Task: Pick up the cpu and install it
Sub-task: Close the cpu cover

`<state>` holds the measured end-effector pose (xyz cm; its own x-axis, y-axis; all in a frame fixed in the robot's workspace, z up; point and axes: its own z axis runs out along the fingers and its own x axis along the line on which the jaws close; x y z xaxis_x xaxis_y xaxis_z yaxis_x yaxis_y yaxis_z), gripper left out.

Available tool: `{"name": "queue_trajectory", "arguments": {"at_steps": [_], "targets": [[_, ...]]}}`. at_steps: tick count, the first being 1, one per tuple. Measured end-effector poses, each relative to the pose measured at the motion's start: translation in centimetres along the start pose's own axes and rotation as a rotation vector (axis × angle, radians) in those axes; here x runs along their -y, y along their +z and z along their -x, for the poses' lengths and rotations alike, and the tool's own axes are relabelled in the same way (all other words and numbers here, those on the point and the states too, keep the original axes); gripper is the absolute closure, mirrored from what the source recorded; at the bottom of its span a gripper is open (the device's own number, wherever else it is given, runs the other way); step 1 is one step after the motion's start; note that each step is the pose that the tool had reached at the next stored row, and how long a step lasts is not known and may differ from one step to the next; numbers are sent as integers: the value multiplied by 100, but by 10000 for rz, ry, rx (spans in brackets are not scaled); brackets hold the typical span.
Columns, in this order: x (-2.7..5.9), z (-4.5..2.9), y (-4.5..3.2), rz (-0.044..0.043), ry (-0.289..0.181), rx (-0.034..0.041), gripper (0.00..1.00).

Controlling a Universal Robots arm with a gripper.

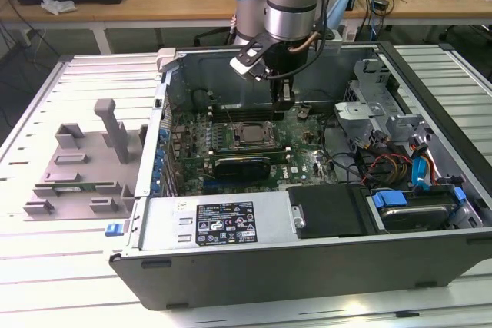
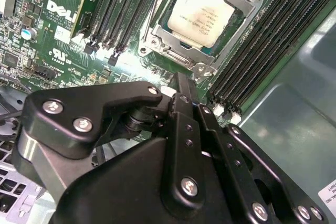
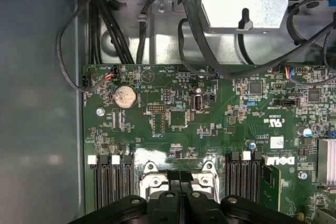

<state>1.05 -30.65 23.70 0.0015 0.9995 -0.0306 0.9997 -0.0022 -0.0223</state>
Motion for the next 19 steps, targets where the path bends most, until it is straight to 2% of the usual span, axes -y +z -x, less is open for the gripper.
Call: {"name": "queue_trajectory", "arguments": {"at_steps": [4,6,12,14,19], "targets": [[44,0,2,1,0,-2,89],[120,3,13,0,1,0,89],[224,48,78,0,0,0,89],[288,74,107,1,-1,-2,89],[367,84,165,4,-146,-7,89]]}}
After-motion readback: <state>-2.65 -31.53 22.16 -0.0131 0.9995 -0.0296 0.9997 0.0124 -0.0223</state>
